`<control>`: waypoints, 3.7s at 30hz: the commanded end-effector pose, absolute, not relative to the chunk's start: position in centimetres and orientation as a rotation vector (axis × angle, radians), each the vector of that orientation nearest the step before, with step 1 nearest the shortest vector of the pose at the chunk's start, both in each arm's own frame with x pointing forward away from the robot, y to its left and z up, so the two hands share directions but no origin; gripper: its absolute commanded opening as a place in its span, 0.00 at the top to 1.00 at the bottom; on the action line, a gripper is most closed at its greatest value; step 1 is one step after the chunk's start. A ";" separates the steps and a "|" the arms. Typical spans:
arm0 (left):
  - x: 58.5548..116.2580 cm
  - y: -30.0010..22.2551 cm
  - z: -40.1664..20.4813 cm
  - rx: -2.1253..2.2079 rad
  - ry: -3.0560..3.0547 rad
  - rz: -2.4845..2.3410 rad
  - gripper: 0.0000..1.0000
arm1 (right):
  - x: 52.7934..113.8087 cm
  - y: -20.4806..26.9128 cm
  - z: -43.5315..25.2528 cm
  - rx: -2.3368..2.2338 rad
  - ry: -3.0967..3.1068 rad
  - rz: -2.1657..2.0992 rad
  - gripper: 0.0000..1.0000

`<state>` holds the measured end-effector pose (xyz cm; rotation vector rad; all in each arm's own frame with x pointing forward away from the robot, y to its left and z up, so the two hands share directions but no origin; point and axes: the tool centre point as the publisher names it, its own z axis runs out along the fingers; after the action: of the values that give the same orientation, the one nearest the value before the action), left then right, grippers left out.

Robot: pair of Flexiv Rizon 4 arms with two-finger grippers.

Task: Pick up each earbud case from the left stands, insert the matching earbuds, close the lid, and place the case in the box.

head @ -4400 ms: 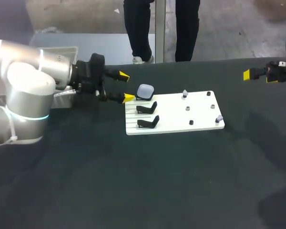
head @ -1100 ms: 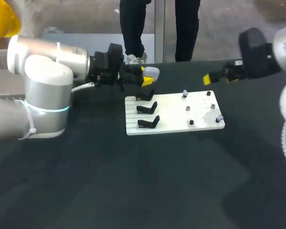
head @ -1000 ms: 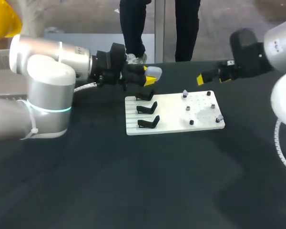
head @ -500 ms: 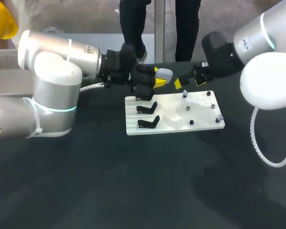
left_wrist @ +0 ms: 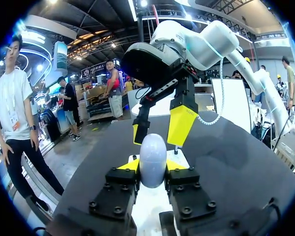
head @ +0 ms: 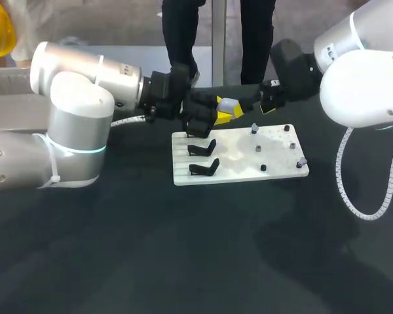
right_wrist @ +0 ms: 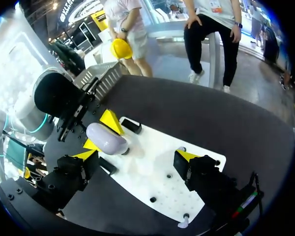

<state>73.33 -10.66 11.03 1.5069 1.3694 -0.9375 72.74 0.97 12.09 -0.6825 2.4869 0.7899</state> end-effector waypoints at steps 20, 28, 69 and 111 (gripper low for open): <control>74.1 -9.4 12.1 1.272 1.330 -1.041 1.00 | 71.6 -4.5 14.7 -0.571 2.511 0.583 0.00; 73.7 -8.0 14.1 1.197 1.303 -1.065 1.00 | 68.7 -7.4 14.1 -0.505 2.647 0.246 0.00; 72.4 -7.7 14.5 1.178 1.317 -1.059 1.00 | 64.4 -10.3 6.5 -0.420 2.911 -0.121 0.00; 72.4 -7.7 14.5 1.178 1.317 -1.059 1.00 | 65.4 -10.7 3.1 -0.538 2.957 -0.126 0.58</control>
<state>72.54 -7.68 14.56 1.1841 1.3204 -1.0648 65.73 -10.56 3.07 -0.5413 2.9637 -0.1271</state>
